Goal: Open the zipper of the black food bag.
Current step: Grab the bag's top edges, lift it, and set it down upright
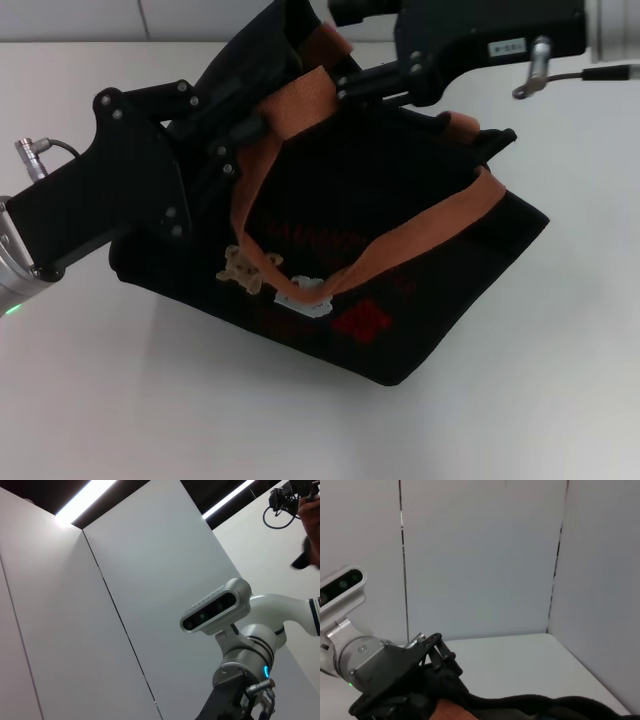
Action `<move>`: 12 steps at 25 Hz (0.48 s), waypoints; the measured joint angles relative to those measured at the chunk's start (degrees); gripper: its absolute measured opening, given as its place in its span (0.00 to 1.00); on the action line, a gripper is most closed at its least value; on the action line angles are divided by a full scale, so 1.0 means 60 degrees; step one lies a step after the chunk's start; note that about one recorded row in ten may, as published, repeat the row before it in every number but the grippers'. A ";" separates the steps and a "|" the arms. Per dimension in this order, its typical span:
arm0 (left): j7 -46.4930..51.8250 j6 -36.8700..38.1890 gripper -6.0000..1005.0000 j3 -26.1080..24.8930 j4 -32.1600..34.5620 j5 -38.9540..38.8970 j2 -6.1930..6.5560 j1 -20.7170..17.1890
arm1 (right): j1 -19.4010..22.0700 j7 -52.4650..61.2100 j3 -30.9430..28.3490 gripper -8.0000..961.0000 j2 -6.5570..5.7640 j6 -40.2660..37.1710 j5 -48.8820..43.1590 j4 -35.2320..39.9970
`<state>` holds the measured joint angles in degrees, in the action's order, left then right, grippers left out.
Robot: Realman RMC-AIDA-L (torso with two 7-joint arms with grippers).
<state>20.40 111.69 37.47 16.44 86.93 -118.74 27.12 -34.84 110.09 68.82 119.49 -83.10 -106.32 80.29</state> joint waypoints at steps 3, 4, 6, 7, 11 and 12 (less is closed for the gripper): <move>0.0000 0.0008 0.21 0.0084 0.0001 0.0000 0.0001 0.0055 | 0.0076 -0.0021 0.0488 0.79 0.0003 0.0304 -0.0010 0.0016; 0.0000 0.0012 0.21 0.0101 0.0000 -0.0001 0.0001 0.0071 | 0.0076 -0.0021 0.0488 0.78 0.0003 0.0304 -0.0010 0.0016; 0.0000 0.0019 0.21 0.0102 0.0001 -0.0001 0.0001 0.0088 | 0.0177 -0.0043 0.0816 0.78 0.0003 0.0590 -0.0053 0.0148; 0.0000 0.0028 0.21 0.0104 0.0001 -0.0001 0.0000 0.0101 | 0.0254 -0.0048 0.0945 0.78 0.0004 0.0787 -0.0140 0.0252; -0.0001 0.0055 0.21 0.0115 0.0000 -0.0001 -0.0001 0.0127 | 0.0442 -0.0068 0.1288 0.77 0.0020 0.1366 -0.0387 0.0492; -0.0001 0.0061 0.21 0.0120 0.0000 -0.0001 -0.0001 0.0131 | 0.0456 -0.0087 0.1332 0.77 0.0019 0.1431 -0.0395 0.0499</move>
<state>20.39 112.05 38.19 16.44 86.92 -118.74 27.90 -32.10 109.57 76.81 119.61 -74.52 -108.69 83.28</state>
